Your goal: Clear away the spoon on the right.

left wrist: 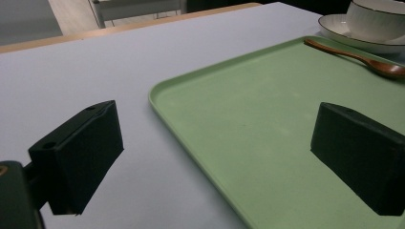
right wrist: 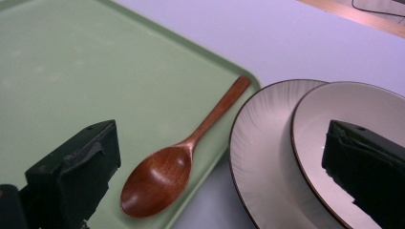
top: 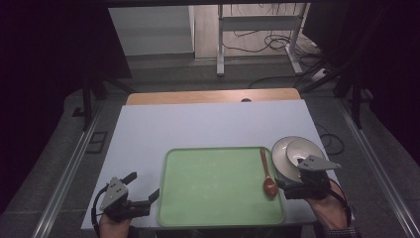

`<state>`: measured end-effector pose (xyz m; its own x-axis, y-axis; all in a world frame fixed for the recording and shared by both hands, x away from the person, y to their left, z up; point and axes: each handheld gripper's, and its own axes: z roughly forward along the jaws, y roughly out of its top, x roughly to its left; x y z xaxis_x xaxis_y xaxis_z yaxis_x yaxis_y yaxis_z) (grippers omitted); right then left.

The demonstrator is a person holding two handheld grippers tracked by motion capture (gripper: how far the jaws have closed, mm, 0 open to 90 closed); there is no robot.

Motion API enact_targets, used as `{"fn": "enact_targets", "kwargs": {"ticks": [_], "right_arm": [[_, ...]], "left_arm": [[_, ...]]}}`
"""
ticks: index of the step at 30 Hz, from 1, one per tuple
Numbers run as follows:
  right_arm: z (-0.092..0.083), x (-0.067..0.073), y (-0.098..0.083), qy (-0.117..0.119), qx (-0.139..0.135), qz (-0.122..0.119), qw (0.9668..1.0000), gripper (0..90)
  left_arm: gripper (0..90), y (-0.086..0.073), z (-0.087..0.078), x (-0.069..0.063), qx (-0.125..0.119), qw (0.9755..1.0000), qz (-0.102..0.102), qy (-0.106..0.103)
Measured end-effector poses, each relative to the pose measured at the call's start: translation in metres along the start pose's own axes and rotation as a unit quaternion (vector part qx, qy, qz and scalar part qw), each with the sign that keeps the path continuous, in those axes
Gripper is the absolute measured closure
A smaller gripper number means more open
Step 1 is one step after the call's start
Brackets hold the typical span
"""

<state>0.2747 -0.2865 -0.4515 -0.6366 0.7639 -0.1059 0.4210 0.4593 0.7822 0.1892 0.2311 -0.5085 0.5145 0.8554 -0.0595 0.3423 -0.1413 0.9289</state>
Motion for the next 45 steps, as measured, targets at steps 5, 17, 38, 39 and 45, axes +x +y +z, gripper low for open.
{"fn": "enact_targets", "kwargs": {"ticks": [5,17,38,39,45], "right_arm": [[-0.006,-0.002,-0.004,-0.008,-0.007,0.005,0.9999,0.0],[-0.021,-0.010,-0.015,-0.024,-0.017,0.018,0.9994,0.0],[-0.046,-0.030,-0.039,-0.065,-0.032,0.046,0.9963,0.0],[-0.047,-0.031,-0.041,-0.070,-0.033,0.045,0.9960,0.0],[-0.047,-0.039,-0.053,-0.083,-0.028,0.052,0.9948,0.0]], "left_arm": [[3.5,0.000,0.000,0.000,0.000,1.0000,0.000,0.000],[3.5,0.000,0.000,0.000,0.000,1.0000,-0.001,0.001],[3.5,0.000,0.000,0.001,0.000,1.0000,-0.002,0.003],[3.5,0.000,0.000,0.001,0.001,1.0000,-0.001,0.003],[3.5,0.000,0.000,0.001,0.001,1.0000,-0.001,0.003]]}}
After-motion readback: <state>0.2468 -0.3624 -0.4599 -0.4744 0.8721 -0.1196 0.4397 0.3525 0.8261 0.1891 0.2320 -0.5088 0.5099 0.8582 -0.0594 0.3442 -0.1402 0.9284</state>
